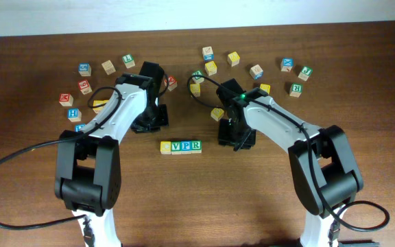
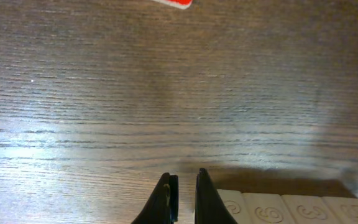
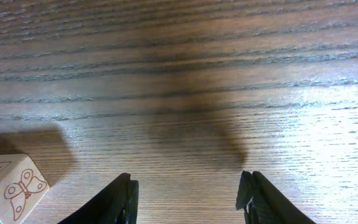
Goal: Spell out CVPR
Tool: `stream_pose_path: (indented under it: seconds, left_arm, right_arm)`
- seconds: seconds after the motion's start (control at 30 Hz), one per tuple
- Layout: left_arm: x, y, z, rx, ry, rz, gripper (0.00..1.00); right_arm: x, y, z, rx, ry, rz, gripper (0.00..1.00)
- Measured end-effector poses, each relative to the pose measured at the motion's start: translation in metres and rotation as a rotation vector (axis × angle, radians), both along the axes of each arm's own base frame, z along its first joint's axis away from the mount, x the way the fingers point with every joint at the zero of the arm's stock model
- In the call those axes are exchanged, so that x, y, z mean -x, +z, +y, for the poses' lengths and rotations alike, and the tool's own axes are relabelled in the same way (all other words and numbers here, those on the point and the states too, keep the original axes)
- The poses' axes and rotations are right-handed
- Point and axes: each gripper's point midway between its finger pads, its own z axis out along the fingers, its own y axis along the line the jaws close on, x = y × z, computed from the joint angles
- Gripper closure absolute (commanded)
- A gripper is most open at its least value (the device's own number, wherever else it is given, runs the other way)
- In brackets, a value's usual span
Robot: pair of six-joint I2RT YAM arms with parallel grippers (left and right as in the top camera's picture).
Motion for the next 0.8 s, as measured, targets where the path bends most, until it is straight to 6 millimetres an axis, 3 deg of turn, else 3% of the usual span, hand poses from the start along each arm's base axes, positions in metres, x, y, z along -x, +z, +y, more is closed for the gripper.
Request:
stream_pose_path:
  seconds: [0.13,0.3,0.57,0.8]
  left_arm:
    - [-0.005,0.001,-0.014,0.067,0.006,-0.017,1.00]
    - [0.006,0.001,-0.036,0.083,-0.040,0.003,1.00]
    - [0.022,-0.008,-0.032,0.066,-0.037,0.059,1.00]
    - [0.023,-0.008,-0.032,0.065,-0.037,0.062,1.00]
  right_arm:
    - [-0.002,0.000,0.001,-0.003,0.003,-0.007,0.54]
    - [-0.002,0.000,0.001,-0.003,0.003,-0.007,0.54]
    - [-0.002,0.000,0.001,-0.004,0.003,-0.008,0.54]
    - [-0.002,0.000,0.001,-0.004,0.003,-0.010,0.54]
